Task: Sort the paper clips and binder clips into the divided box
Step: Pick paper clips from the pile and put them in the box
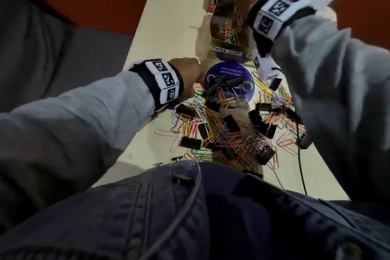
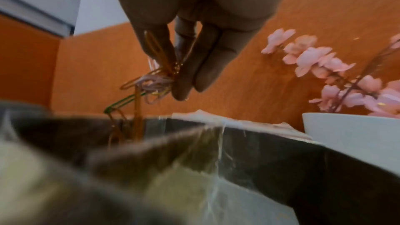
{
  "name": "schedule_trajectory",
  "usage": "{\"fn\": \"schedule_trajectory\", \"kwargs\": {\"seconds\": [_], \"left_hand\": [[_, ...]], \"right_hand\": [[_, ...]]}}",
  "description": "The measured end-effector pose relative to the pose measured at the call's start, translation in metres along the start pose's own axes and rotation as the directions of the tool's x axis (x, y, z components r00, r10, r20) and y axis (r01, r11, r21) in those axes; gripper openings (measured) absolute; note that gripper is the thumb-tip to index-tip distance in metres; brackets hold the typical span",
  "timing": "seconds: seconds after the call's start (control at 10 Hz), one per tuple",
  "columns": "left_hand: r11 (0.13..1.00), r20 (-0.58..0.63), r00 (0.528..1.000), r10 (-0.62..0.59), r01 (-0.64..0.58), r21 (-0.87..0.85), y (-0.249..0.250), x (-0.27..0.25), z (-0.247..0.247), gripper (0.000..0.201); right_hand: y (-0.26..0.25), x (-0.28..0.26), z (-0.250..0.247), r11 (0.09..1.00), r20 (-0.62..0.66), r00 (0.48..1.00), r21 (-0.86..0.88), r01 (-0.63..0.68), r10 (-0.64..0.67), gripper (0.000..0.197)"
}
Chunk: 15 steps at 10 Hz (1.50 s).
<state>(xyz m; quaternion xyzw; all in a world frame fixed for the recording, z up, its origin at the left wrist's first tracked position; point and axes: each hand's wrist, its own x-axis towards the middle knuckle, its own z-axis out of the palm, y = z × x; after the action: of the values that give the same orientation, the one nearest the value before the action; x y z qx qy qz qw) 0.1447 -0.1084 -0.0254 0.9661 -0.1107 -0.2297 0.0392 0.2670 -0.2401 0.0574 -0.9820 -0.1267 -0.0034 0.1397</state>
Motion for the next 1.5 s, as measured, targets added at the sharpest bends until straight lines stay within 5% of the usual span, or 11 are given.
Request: {"fn": "schedule_trajectory", "kwargs": {"seconds": [0.1, 0.2, 0.4, 0.5, 0.6, 0.8, 1.0, 1.3, 1.5], "left_hand": [[1.000, -0.025, 1.000, 0.013, -0.014, -0.021, 0.007, 0.003, 0.000, 0.037], [0.999, -0.045, 0.999, 0.031, -0.032, -0.041, 0.013, 0.005, 0.002, 0.054], [0.997, -0.057, 0.996, 0.070, -0.068, 0.046, 0.015, 0.009, 0.004, 0.050], [0.995, -0.058, 0.994, 0.090, -0.087, 0.049, 0.016, 0.013, 0.002, 0.038], [0.994, -0.134, 0.985, 0.109, -0.106, 0.030, 0.017, 0.015, 0.002, 0.048], [0.998, -0.078, 0.996, 0.050, -0.052, -0.021, 0.021, 0.015, 0.000, 0.052], [0.997, -0.092, 0.993, 0.079, -0.080, -0.011, 0.028, 0.021, 0.002, 0.036], [0.998, -0.119, 0.991, 0.057, -0.058, -0.007, 0.026, 0.018, 0.002, 0.049], [0.997, -0.092, 0.995, 0.028, -0.035, -0.067, 0.024, 0.019, 0.000, 0.058]], "right_hand": [[-0.003, 0.003, 0.030, 0.970, 0.090, 0.994, -0.226, 0.088, -0.069, 0.027], [-0.001, -0.001, 0.036, 0.962, 0.225, 0.967, -0.217, 0.168, -0.118, 0.030], [0.033, -0.016, -0.018, 1.000, 0.070, 0.998, 0.005, 0.003, -0.004, 0.033], [0.065, -0.042, -0.034, 0.994, 0.103, 0.991, 0.052, -0.093, 0.088, 0.022], [0.092, -0.073, -0.025, 0.989, 0.311, 0.940, -0.067, -0.129, 0.144, 0.016], [0.094, -0.094, -0.005, 0.958, 0.248, 0.964, -0.285, -0.020, 0.094, 0.017], [0.086, -0.114, 0.028, 0.887, 0.442, 0.896, -0.428, 0.173, 0.038, 0.047], [0.076, -0.112, 0.041, 0.879, 0.378, 0.926, -0.438, 0.191, -0.012, 0.043], [0.066, -0.107, 0.046, 0.789, 0.430, 0.902, -0.539, 0.295, -0.043, 0.023]]}}
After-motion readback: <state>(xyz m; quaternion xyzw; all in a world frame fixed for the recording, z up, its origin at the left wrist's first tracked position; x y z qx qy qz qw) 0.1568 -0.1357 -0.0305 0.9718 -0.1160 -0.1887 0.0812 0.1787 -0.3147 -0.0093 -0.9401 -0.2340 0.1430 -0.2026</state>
